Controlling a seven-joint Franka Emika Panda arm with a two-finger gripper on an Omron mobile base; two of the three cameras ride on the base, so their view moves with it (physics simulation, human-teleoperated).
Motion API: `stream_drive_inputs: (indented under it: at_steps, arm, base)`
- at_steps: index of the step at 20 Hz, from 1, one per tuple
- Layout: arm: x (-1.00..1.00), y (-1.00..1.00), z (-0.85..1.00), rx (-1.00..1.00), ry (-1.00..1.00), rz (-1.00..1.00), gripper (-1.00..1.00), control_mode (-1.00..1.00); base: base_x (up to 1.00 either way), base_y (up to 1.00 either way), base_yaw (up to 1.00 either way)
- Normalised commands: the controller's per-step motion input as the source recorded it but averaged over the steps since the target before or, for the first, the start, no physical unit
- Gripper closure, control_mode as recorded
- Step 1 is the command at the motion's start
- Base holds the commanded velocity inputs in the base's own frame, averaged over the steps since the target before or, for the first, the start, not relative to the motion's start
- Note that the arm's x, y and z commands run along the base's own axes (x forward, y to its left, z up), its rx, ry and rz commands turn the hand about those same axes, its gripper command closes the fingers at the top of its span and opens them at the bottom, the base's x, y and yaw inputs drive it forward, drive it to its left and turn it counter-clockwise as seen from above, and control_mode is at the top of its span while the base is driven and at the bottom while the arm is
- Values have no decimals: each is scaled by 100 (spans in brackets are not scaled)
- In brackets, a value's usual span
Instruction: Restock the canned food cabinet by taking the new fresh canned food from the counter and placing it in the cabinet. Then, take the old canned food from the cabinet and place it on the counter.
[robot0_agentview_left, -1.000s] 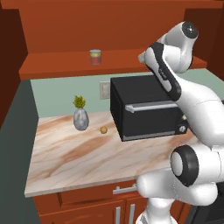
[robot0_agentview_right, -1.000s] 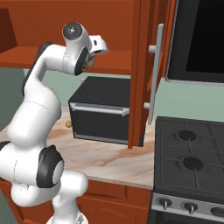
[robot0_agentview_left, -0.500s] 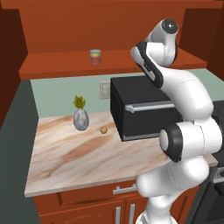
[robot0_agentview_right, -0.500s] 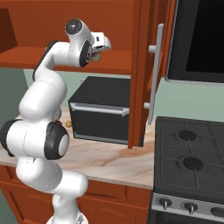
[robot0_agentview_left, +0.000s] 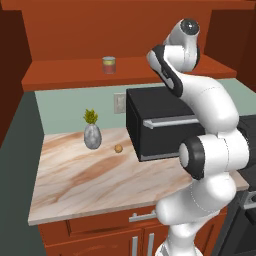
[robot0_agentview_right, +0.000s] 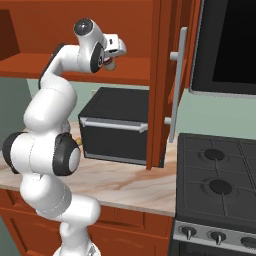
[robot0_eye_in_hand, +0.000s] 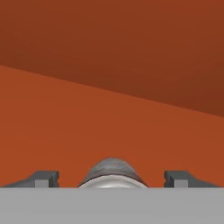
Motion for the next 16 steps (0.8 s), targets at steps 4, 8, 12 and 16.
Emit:
stream_drive_inputs:
  at_steps: [4, 8, 12, 16]
  arm:
    - [31, 0, 0, 0, 0, 0, -100, -100]
    - [50, 0, -1, -1, 0, 0, -100, -100]
    - [37, 0, 0, 0, 0, 0, -100, -100]
    - [4, 1, 1, 0, -1, 0, -100, -100]
  base:
    - [0, 0, 0]
    - [0, 0, 0]
    - [0, 0, 0]
    - [0, 0, 0]
